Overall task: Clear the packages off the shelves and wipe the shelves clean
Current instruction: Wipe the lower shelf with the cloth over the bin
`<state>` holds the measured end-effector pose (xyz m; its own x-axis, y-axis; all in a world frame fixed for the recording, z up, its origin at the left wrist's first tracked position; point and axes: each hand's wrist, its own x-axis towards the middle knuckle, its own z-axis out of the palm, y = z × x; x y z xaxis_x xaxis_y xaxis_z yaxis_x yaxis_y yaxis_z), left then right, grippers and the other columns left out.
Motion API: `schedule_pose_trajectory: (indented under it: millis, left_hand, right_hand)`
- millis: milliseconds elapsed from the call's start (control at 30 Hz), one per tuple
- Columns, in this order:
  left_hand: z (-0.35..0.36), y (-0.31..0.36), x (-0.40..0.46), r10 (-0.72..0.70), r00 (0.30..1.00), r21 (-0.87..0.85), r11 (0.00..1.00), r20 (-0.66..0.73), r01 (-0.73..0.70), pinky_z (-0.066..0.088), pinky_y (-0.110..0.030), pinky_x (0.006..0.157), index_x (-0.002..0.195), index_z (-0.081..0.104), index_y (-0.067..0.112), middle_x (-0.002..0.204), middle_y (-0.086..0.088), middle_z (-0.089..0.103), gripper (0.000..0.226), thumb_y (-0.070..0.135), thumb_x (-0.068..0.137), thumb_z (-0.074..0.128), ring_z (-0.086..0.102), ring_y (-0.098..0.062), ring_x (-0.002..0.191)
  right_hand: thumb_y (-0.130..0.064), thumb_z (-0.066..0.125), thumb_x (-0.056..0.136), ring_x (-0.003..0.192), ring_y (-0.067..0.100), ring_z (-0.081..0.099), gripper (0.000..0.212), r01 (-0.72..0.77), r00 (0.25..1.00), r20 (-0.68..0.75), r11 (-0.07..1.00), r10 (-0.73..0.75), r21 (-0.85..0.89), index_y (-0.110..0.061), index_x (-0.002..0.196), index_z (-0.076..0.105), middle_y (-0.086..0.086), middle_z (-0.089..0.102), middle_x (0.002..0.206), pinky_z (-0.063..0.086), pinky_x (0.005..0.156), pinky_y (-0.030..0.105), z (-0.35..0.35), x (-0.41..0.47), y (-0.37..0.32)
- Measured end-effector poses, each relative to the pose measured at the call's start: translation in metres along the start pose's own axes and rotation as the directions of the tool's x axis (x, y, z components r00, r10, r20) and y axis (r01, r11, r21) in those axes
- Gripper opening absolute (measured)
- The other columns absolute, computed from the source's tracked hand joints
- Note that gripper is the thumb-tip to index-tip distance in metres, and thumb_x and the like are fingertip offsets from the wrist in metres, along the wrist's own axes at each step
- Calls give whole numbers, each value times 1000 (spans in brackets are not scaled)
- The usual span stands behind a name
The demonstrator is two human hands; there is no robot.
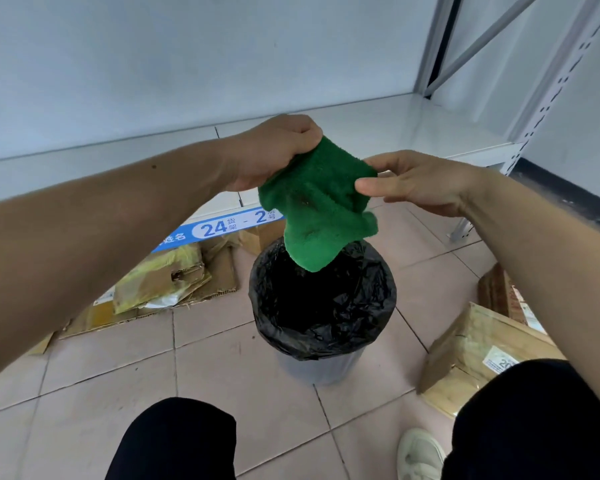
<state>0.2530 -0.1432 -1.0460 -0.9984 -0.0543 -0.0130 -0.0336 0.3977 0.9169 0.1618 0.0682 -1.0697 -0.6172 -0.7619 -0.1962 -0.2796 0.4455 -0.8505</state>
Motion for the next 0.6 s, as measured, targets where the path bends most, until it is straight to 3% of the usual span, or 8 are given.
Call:
schedule_pose_trajectory:
  millis: [67, 167, 267, 333, 400, 500, 600]
  left_hand:
    - [-4, -4, 1, -15, 999, 53, 998, -39, 17, 40, -16, 51, 78, 49, 22, 71, 7, 48, 27, 21, 104, 43, 44, -4, 57]
    - [-6, -12, 2, 6, 997, 133, 991, -78, 5, 41, -15, 50, 83, 53, 22, 76, 6, 51, 22, 25, 103, 44, 46, -5, 59]
    - [-9, -18, 1, -6, 1000, 120, 993, -30, 9, 44, -21, 56, 96, 60, 5, 86, -8, 57, 31, 34, 102, 50, 54, -17, 70]
    - [-13, -22, -2, -36, 999, 76, 997, 3, 35, 46, -24, 54, 101, 62, -6, 85, -16, 59, 40, 33, 99, 56, 56, -21, 66]
    - [-17, -25, -5, -76, 997, 20, 997, 24, 75, 50, -22, 50, 98, 64, -4, 81, -16, 62, 31, 26, 96, 60, 60, -17, 58]
    - [-21, -29, -5, -143, 990, -30, 989, 4, 143, 55, -23, 56, 90, 62, 7, 83, -9, 64, 17, 24, 95, 61, 61, -14, 65]
    - [-15, -29, -1, -183, 980, -58, 982, -80, 178, 52, -21, 51, 82, 59, 12, 75, -5, 62, 21, 27, 96, 60, 58, -11, 58]
  right_hand:
    - [-43, 72, 75, 99, 11, 65, 42, 66, 994, -97, 993, -57, 93, -9, 100, 68, -1, 72, 105, 49, 91, 28, -2, -1, -3]
    - [-28, 71, 88, 65, 11, 65, 19, 120, 972, -223, 975, -77, 188, -13, 80, 63, 1, 69, 75, 54, 60, 23, -1, -2, -10]
    - [-22, 71, 90, 65, 11, 67, 16, 148, 945, -320, 960, -66, 238, -14, 79, 64, 1, 69, 77, 55, 58, 23, 2, -2, -15]
    - [-21, 74, 88, 65, 10, 67, 14, 153, 925, -378, 952, -43, 264, -14, 80, 65, 2, 70, 79, 55, 59, 23, 3, -2, -17]
    - [-20, 77, 85, 67, 12, 68, 12, 145, 907, -421, 947, -11, 287, -13, 83, 67, 4, 71, 82, 57, 61, 24, 0, -3, -15]
    - [-17, 80, 81, 73, 16, 68, 11, 100, 903, -428, 952, 36, 291, -12, 85, 70, 6, 71, 86, 60, 69, 29, -1, -4, -7]
    - [-7, 80, 79, 73, 19, 70, 13, 62, 904, -417, 935, 96, 350, -12, 87, 72, 9, 71, 86, 60, 67, 31, 3, -5, -3]
